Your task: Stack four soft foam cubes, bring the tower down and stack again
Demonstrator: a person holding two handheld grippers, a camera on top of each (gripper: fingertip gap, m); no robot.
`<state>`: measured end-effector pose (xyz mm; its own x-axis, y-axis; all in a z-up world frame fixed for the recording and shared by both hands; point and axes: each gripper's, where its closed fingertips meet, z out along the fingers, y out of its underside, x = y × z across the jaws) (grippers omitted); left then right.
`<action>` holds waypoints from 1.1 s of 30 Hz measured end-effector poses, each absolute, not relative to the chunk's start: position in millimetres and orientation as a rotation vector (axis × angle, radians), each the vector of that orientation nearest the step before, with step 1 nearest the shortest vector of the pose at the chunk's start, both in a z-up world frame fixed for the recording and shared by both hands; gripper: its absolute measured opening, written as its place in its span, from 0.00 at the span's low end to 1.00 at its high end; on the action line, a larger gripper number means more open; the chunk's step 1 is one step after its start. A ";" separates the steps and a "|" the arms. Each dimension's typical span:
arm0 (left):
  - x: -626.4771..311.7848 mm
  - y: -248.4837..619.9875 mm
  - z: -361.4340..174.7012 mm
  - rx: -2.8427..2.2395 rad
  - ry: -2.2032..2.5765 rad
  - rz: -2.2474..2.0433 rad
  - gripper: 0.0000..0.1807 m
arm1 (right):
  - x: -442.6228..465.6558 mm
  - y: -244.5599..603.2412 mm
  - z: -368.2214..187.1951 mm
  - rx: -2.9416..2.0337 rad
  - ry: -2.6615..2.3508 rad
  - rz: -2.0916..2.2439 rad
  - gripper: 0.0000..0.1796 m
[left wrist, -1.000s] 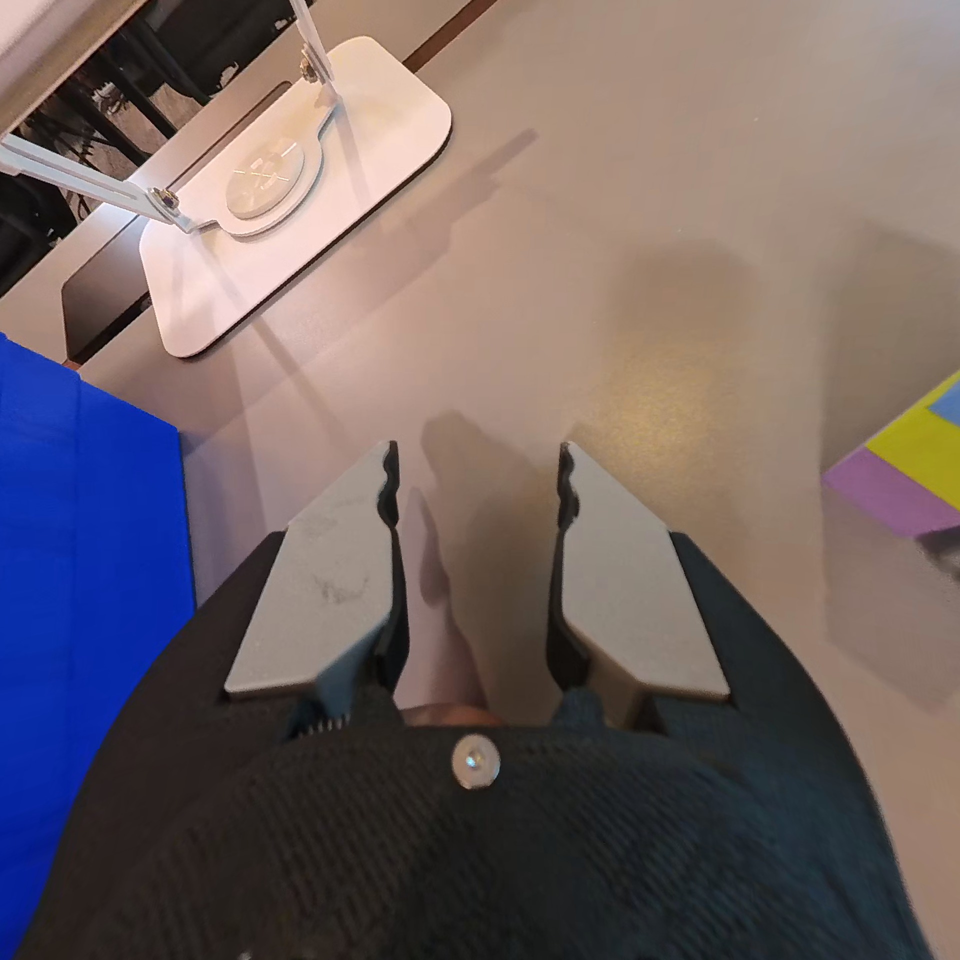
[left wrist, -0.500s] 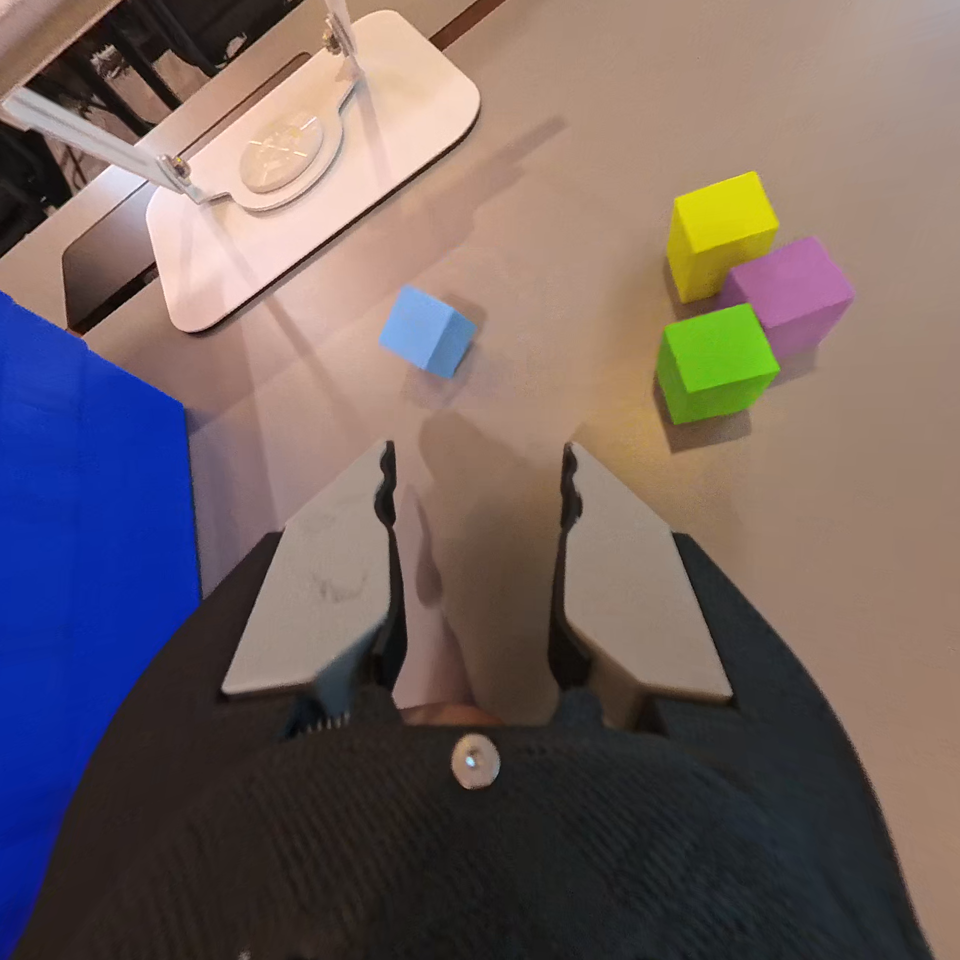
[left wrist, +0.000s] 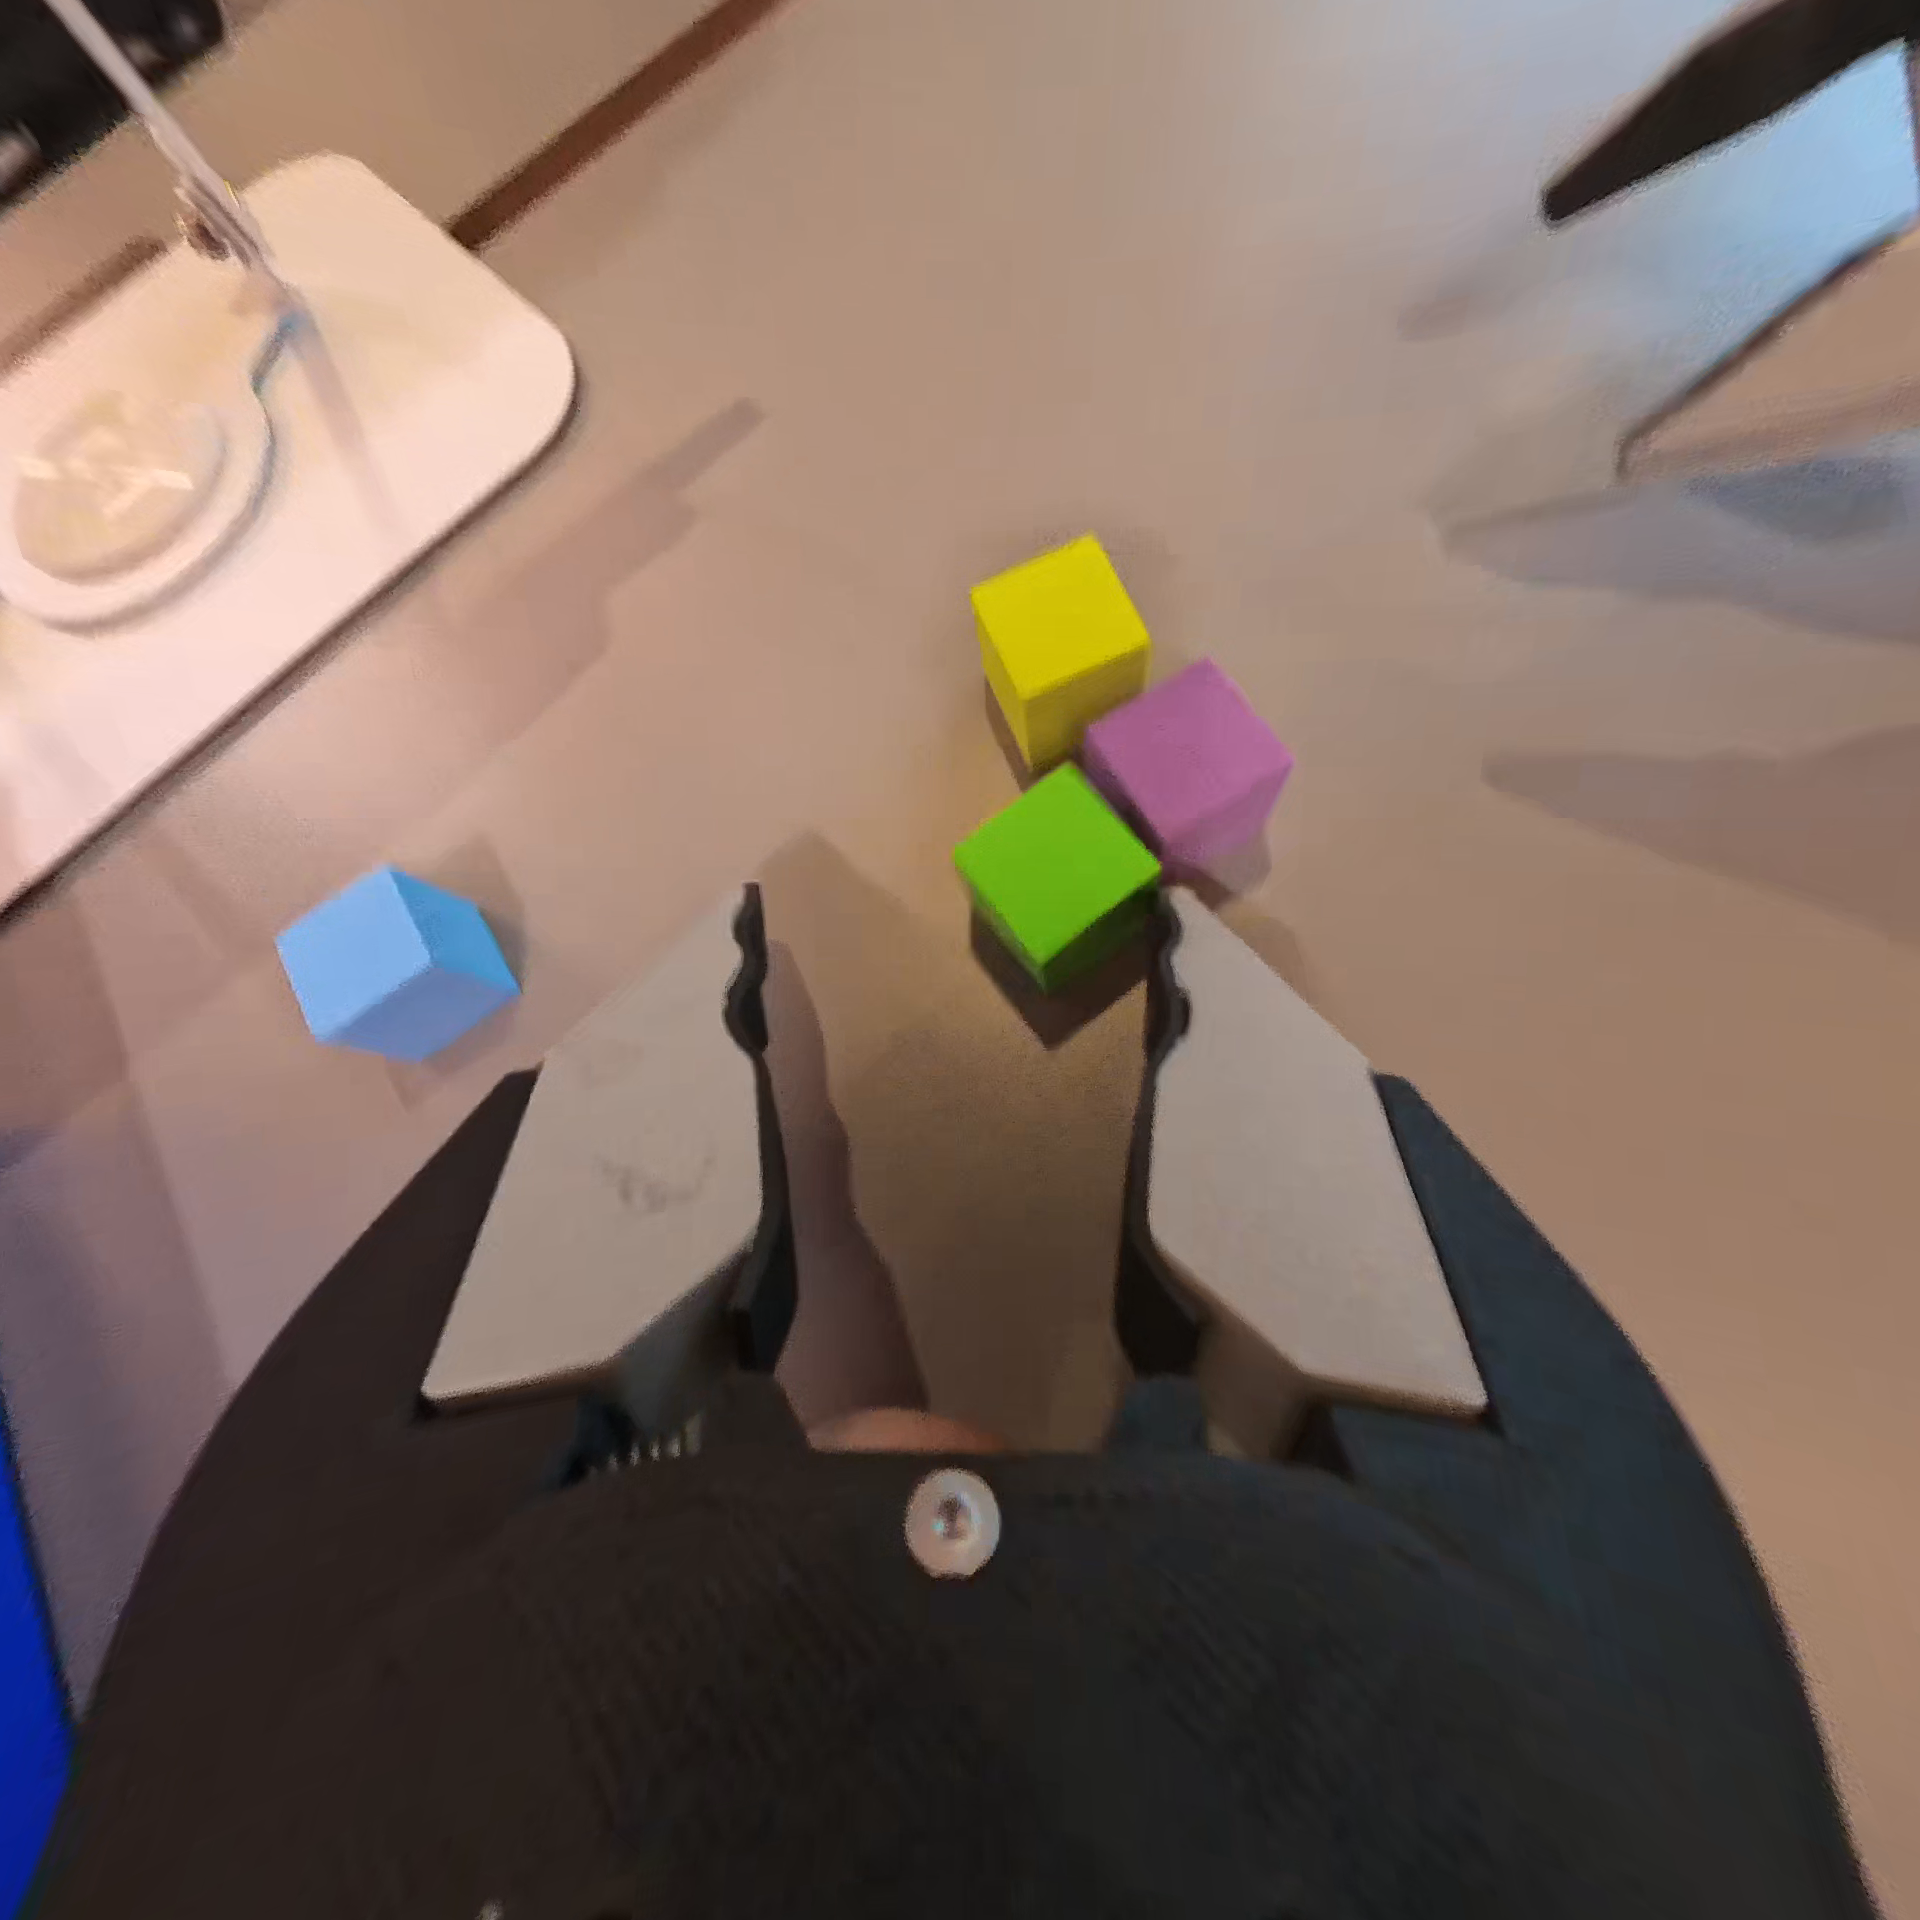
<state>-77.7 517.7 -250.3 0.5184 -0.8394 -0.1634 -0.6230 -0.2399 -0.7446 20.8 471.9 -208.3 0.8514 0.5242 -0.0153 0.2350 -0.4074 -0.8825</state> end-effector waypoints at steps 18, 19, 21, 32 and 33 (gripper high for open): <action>-328.0 552.8 -104.3 -2.042 0.668 -0.026 0.20 | 14.6 466.7 -206.5 -1.993 -0.591 0.340 0.24; -338.1 556.7 -122.4 -2.119 0.664 -0.065 0.21 | 14.5 466.6 -206.9 -1.995 -0.590 0.341 0.24; -351.8 565.0 -154.0 -2.225 0.647 -0.094 0.29 | 14.2 466.3 -207.0 -1.995 -0.588 0.343 0.24; -218.6 571.5 -104.0 -1.981 0.855 -0.064 0.36 | 14.7 464.9 -202.7 -1.986 -0.586 0.347 0.23; -203.0 576.0 -112.1 -1.989 0.880 -0.040 0.36 | 14.8 464.6 -202.9 -1.988 -0.588 0.342 0.23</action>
